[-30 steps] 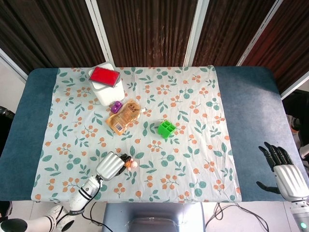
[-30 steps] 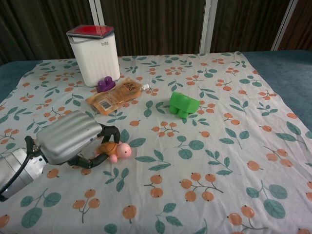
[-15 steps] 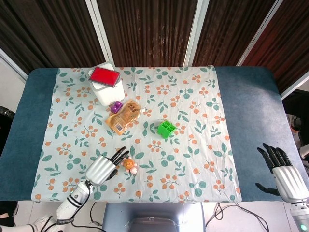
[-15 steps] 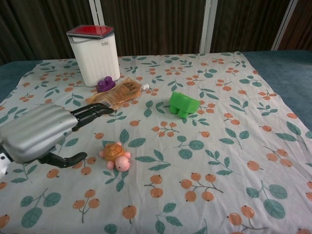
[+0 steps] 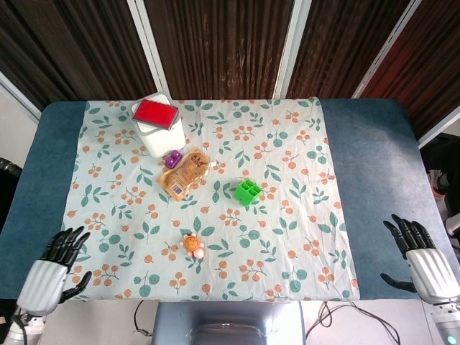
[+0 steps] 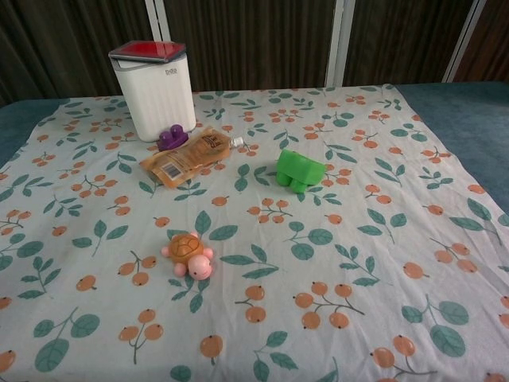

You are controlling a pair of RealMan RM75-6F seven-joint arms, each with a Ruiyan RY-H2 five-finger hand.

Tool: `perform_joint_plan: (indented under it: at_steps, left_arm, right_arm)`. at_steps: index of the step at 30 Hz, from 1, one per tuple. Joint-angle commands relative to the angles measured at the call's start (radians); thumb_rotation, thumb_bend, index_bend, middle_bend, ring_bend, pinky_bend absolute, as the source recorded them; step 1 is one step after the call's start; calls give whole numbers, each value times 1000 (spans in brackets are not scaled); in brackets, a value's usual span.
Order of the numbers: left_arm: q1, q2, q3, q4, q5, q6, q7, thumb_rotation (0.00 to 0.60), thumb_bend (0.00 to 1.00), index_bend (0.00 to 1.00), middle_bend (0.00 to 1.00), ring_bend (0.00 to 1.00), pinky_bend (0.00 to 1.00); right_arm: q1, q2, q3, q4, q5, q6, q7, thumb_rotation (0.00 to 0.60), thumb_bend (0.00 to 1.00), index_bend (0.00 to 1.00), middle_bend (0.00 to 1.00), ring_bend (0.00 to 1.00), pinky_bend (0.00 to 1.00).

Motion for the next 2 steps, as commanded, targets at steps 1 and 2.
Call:
perform_joint_plan:
  at_steps: [1,2]
  left_arm:
    - [25,24,-24,-17,-66,-37,26,600,325,0,25,0,106]
    - [25,24,-32,-22,-78,-48,37,600,326,0,25,0,108]
  right_arm:
    - [1,-5,0,4,0,-2,-6,600,212,0,0,0,0]
    - [1,-6,1,6,2,-4,-8,600,213,0,0,0,0]
